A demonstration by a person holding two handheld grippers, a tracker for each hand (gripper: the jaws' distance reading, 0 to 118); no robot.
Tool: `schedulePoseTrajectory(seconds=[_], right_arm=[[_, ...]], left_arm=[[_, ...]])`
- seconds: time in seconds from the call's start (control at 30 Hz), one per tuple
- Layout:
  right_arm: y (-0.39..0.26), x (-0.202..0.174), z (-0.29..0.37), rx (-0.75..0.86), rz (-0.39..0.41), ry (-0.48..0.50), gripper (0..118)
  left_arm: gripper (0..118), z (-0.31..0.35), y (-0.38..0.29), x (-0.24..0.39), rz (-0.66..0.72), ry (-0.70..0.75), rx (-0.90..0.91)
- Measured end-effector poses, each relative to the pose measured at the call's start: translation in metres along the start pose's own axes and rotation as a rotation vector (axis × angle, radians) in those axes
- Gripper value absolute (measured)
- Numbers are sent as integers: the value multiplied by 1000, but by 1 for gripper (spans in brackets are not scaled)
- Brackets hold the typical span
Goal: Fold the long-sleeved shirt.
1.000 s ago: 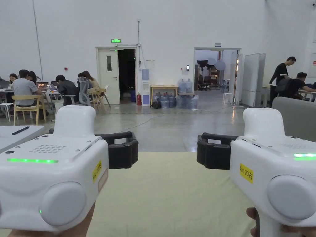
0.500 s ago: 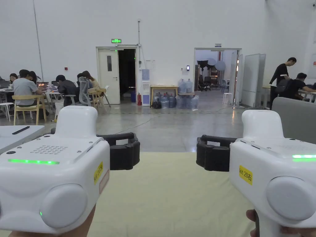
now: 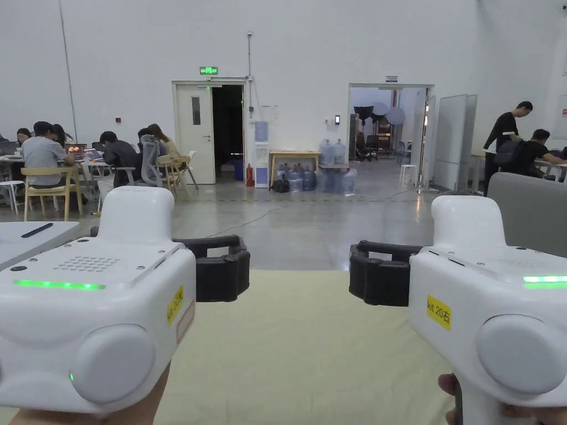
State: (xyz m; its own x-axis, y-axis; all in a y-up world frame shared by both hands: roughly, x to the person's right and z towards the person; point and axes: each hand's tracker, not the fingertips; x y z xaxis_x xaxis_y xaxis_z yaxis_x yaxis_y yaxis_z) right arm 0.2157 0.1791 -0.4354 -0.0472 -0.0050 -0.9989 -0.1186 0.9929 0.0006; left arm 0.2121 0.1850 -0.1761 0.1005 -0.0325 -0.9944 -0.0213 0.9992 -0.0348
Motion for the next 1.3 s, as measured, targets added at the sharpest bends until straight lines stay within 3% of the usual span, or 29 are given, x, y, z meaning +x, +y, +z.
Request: schedulePoseTrajectory(seconds=[0.47,0.8,1.3], right_arm=[[-7,0,-10,-21,13,-36,118],[-12,5,-15,-52,-19,17,118],[-16,5,-19,-44,-30,18,118]], left_arm=[[118,-12,-9,0,-4,0,-20],[118,-15,-13,1,-6,-1,-39],[118,-17,-15,1,1,6,-40]])
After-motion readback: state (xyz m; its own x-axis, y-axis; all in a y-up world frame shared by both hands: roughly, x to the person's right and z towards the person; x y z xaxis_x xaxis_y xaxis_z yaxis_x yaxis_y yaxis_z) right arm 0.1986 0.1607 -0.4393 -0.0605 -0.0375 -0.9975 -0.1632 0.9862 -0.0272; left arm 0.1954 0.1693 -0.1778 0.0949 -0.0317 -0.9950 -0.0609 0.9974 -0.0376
